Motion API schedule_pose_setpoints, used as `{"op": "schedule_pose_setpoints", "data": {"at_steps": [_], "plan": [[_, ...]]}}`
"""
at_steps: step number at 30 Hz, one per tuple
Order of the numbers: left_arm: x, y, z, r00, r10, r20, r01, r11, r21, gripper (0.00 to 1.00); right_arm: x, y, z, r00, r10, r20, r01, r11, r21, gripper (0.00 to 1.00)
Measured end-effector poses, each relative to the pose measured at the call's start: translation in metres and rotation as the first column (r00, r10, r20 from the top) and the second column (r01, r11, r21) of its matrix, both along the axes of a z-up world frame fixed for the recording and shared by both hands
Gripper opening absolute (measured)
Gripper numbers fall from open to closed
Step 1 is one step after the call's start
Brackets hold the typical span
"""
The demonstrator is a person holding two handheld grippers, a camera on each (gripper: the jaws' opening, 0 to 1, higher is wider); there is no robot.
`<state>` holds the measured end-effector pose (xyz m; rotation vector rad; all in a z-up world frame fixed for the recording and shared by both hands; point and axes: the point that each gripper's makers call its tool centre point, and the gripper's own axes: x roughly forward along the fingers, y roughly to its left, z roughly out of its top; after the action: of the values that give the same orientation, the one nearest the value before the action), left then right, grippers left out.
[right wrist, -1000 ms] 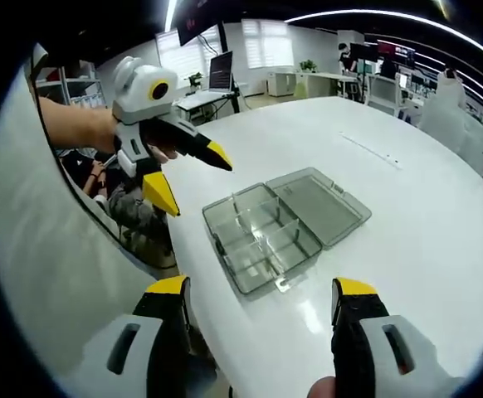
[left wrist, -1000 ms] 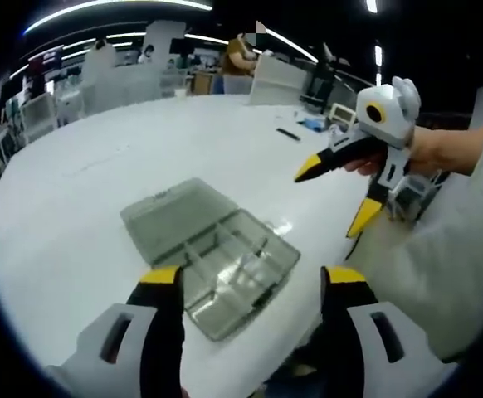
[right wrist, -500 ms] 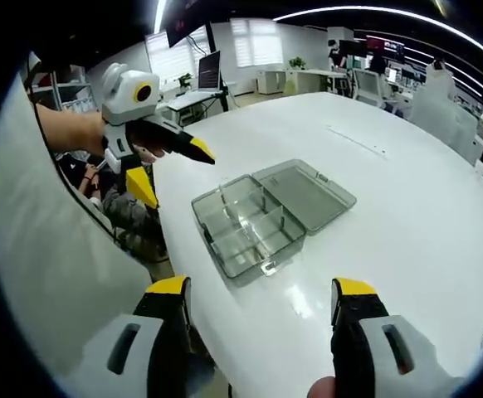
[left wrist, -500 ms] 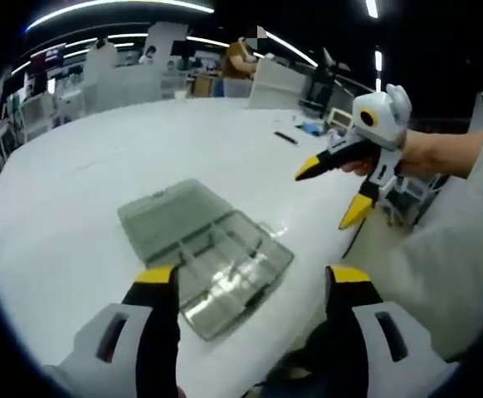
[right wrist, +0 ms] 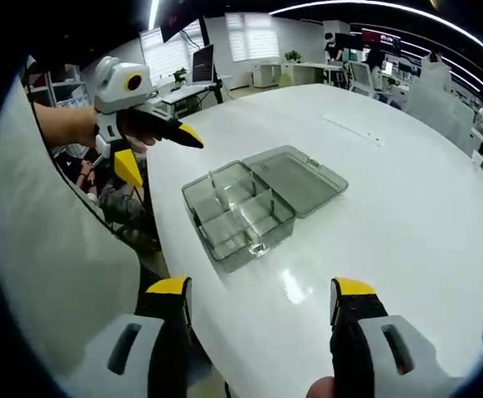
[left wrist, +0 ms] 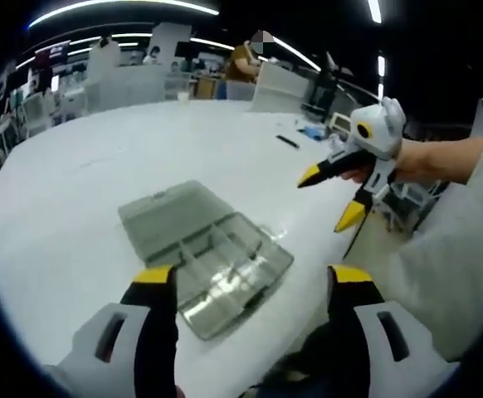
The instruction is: Insert the divider into the dual guide fixture by aligning both edges with the guide slots and pushing it downward to the bottom, including one-sided entry, uneven engagement, binding, and posture correction.
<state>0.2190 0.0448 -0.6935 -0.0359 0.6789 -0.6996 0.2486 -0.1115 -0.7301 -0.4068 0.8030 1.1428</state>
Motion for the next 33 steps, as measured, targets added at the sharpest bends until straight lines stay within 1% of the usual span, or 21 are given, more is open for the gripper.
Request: {"op": "schedule_pose_setpoints", "data": {"at_steps": [7,19,29,32,33], "plan": [[-0.002,0.002,-0.004,1.0,0.006,-0.008,-0.006,1.0,0.0,0.71,0.002,-0.002,-0.005,1.0,-0.004,-0.006,0.004,1.0,-0.007,0.64],[-0.002,0.006,-0.004,1.0,0.017,-0.011,-0.017,1.0,-0.001,0.72,0.008,-0.005,-0.011,1.0,0.0,-0.006,0.0,1.0,-0.021,0.63],[-0.002,0.006,-0.002,1.0,0.019,-0.01,-0.019,1.0,-0.003,0.72,0.012,-0.004,-0.016,1.0,0.017,-0.003,-0.017,0.999,-0.032,0.62],[-0.001,0.006,-0.002,1.0,0.017,-0.009,-0.017,1.0,-0.002,0.72,0.015,-0.005,-0.02,1.0,0.028,0.005,-0.027,0.998,-0.054,0.62],[-0.001,0.006,-0.002,1.0,0.018,-0.009,-0.018,1.0,-0.002,0.72,0.015,-0.004,-0.02,1.0,0.029,0.003,-0.028,0.998,-0.051,0.62]]}}
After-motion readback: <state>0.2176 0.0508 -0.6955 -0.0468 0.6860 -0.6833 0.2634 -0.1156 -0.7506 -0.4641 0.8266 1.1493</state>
